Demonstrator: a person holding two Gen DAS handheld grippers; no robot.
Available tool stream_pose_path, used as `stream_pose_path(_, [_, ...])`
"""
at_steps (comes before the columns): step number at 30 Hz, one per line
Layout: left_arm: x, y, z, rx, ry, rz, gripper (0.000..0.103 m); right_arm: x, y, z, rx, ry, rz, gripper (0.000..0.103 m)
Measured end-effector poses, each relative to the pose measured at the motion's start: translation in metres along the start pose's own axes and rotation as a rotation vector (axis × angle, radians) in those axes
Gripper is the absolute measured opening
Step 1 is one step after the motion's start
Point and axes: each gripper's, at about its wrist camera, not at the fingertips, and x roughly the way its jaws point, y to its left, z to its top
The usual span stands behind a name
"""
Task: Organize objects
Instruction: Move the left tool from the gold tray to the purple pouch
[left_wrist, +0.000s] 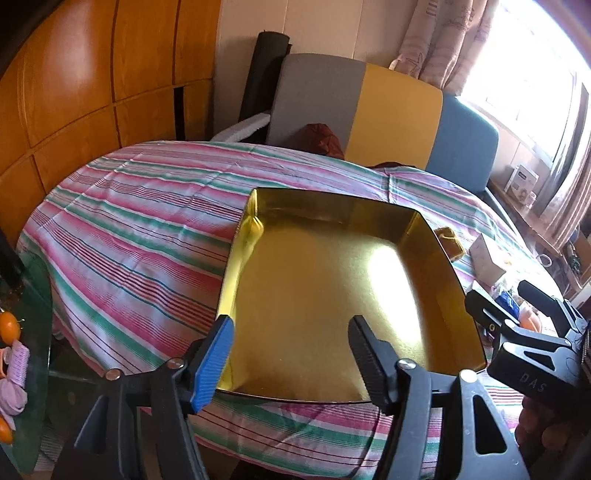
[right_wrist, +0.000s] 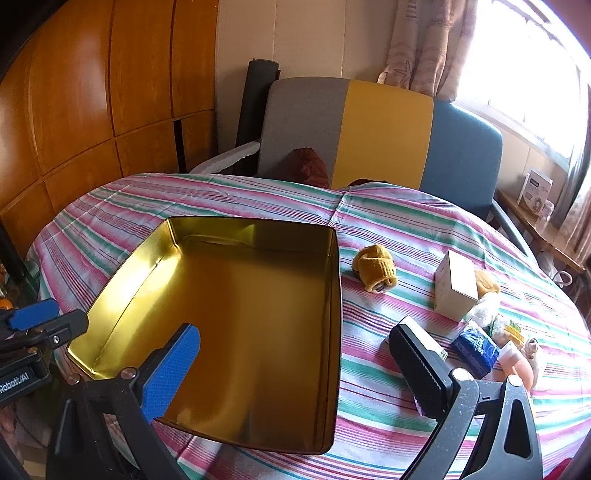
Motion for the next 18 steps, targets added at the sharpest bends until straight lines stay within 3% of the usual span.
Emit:
stream_pose_path(7, [-0.003, -0.021, 0.005, 0.094, -0.018, -0.035, 0.072, 0.0, -0.023, 0.001, 0.029, 0.002, 0.005, 0.103])
stream_pose_path(18, [0.001, -0.06, 0.008, 0.214, -0.016, -0.037, 0.072, -0.016, -0.108, 0.003, 0.122, -0.014, -0.135, 0.103])
